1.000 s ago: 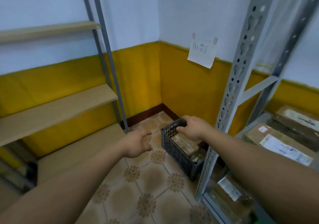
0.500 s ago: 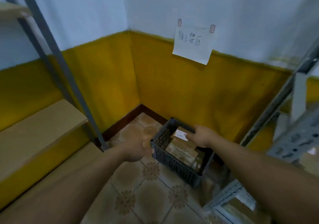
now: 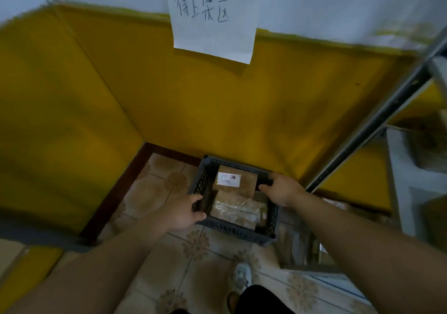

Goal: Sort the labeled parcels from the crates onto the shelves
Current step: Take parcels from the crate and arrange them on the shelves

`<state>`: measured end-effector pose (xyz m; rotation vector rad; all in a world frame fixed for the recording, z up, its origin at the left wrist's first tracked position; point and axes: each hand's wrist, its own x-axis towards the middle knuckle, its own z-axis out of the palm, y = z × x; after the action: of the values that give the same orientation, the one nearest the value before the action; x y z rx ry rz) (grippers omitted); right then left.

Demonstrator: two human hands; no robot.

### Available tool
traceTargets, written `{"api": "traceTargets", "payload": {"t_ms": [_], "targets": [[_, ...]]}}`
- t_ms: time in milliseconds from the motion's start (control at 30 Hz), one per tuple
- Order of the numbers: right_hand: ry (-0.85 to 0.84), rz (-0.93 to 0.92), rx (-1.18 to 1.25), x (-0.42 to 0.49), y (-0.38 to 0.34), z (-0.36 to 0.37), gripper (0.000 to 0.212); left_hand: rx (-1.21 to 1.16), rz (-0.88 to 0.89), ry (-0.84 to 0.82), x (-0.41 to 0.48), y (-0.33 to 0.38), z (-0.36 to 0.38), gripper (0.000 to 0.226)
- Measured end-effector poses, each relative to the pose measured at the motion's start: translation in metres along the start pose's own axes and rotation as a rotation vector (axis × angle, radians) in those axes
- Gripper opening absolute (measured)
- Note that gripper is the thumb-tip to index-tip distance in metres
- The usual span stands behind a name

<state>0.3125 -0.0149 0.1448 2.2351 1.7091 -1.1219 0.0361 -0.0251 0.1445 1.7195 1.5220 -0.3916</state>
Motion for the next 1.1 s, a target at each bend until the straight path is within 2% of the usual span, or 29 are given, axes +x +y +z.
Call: {"api": "traceTargets", "payload": {"t_ms": [200,433,567,767,867,933,1100], "targets": [[-0.033,0.106,0.14,0.078,0.013,0.059,0.048,0.01,-0.082,-0.144,0.096,-0.039,0.004,0.068],[-0.012,0.277,0.293,0.194,0.052,0.154,0.058,-0.033,-0.111,-0.242,0.24,-0.085,0.051,0.068],[-0.078,0.319,0.283,0.26,0.084,0.216,0.067,-0.143,-0.123,-0.206,0.322,-0.107,0.101,0.068],[-0.022,0.399,0.273,0.338,0.12,0.285,0.076,-0.217,-0.168,-0.105,0.402,-0.13,0.178,0.084],[0.014,0.525,0.543,0.353,0.129,0.304,0.088,-0.296,-0.22,-0.127,0.419,-0.129,0.207,0.094],[0.048,0.572,0.745,0.357,0.13,0.311,0.084,-0.371,-0.232,-0.128,0.424,-0.126,0.219,0.097],[0.073,0.596,0.799,0.349,0.125,0.304,0.06,-0.527,-0.231,-0.097,0.417,-0.124,0.217,0.095]]}}
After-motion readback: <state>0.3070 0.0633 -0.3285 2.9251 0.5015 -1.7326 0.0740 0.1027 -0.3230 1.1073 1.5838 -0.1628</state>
